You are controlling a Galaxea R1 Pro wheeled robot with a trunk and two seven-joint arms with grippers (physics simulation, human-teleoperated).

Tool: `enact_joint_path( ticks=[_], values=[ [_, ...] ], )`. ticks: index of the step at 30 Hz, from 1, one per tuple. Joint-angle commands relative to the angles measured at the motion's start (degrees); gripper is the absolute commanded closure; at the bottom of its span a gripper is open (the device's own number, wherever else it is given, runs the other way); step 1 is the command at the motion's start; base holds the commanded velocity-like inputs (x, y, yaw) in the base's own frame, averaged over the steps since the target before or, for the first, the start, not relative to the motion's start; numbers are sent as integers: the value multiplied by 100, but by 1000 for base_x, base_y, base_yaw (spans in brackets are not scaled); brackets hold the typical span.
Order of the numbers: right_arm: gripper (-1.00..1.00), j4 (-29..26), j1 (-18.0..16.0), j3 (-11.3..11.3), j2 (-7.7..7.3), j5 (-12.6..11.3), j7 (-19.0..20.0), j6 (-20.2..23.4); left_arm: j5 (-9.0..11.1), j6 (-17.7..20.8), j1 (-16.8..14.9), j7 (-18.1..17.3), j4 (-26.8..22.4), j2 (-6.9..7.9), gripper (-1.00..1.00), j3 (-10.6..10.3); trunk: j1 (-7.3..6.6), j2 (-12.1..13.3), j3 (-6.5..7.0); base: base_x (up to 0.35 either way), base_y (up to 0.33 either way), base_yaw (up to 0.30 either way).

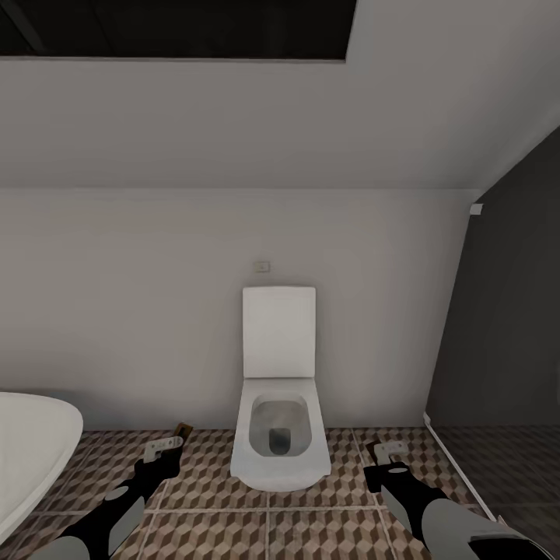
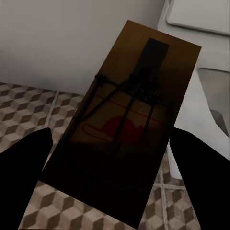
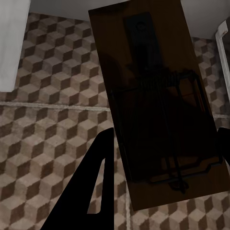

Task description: Take the four mousetraps from the cabinet in the bathroom and place them on the bathroom floor. Make sure all four end up on the same floor surface, and ensure that at least two of them are either under or directly next to the same bathroom sink.

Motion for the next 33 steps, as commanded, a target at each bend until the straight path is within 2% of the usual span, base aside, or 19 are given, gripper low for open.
enact_joint_path(
  ticks=[1,11,26,33],
  values=[
    [100,-12,-1,23,0,49,-13,51,64,-23,-4,15,6,3,100,-40,-1,-3,-6,0,0,0],
    [100,-12,-1,23,0,48,-13,64,88,-18,-5,384,-6,-79,100,-25,-1,-3,-6,0,0,0],
    [100,-12,-1,21,8,41,-5,71,72,-3,-7,443,-19,-82,100,-44,329,-605,-276,0,0,0],
    [100,-12,-1,21,3,41,-6,44,42,223,-7,451,-28,-80,100,-50,483,-885,-401,0,0,0]
  ],
)
